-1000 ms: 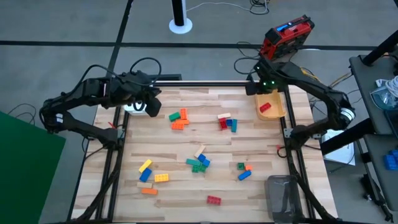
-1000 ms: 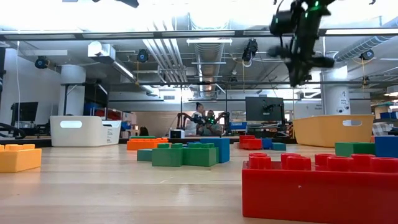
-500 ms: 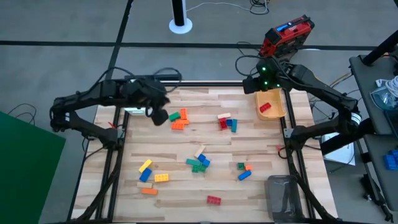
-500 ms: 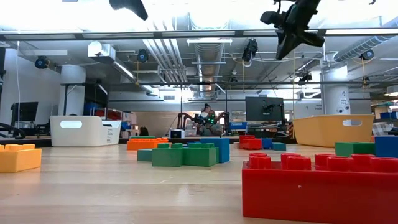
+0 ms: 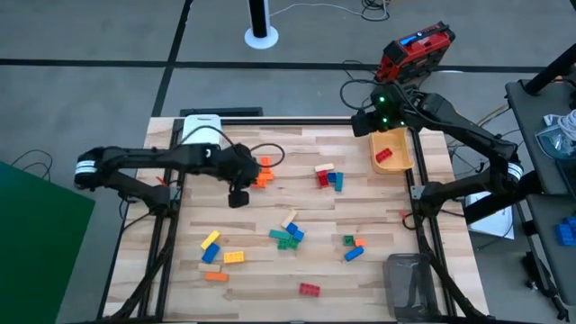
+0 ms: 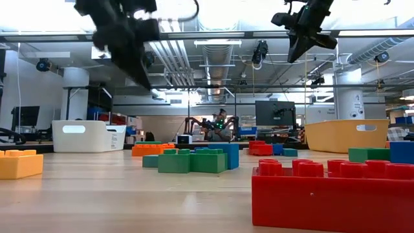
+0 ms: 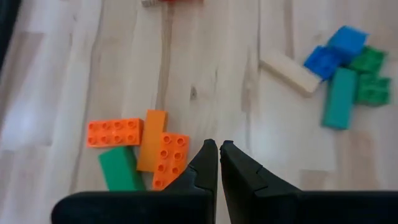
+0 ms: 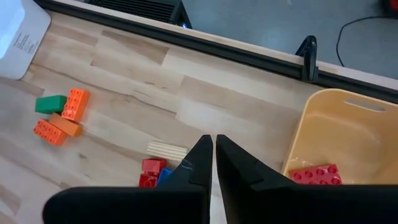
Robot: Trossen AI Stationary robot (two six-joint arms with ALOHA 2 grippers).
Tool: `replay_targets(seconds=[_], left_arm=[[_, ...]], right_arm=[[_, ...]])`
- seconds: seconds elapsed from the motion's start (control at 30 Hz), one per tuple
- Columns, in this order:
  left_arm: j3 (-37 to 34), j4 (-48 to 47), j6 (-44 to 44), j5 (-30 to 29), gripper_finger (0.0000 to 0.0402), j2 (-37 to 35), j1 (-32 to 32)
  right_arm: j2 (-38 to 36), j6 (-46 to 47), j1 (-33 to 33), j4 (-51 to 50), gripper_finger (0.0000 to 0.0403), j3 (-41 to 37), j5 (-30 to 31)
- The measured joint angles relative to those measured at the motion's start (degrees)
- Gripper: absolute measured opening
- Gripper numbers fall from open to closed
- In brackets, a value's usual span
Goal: Sort blocks by size
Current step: Put the bottom big orange game piece into the yellow bin
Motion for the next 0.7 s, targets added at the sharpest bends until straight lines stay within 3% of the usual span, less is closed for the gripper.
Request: replay_targets(seconds=[0.17,0.4,0.7], left_arm=[[-7.1,6.7,-0.3,-0.5,0.0003,1.5,1.8],[-10.2,9.0,2.5,-0.6,0.0029,3.8,4.0],[-9.3,11.7,5.7,-3.4,0.0123,10.4,4.8]], right_arm=[[0.0,0.0,0.0,-0.1,0.0013,0.0,0.0],[0.0,0.0,0.0,-0.1,0.0013,0.0,0.0],[0.0,0.0,0.0,-0.1,0.0013,-0.1,0.0]])
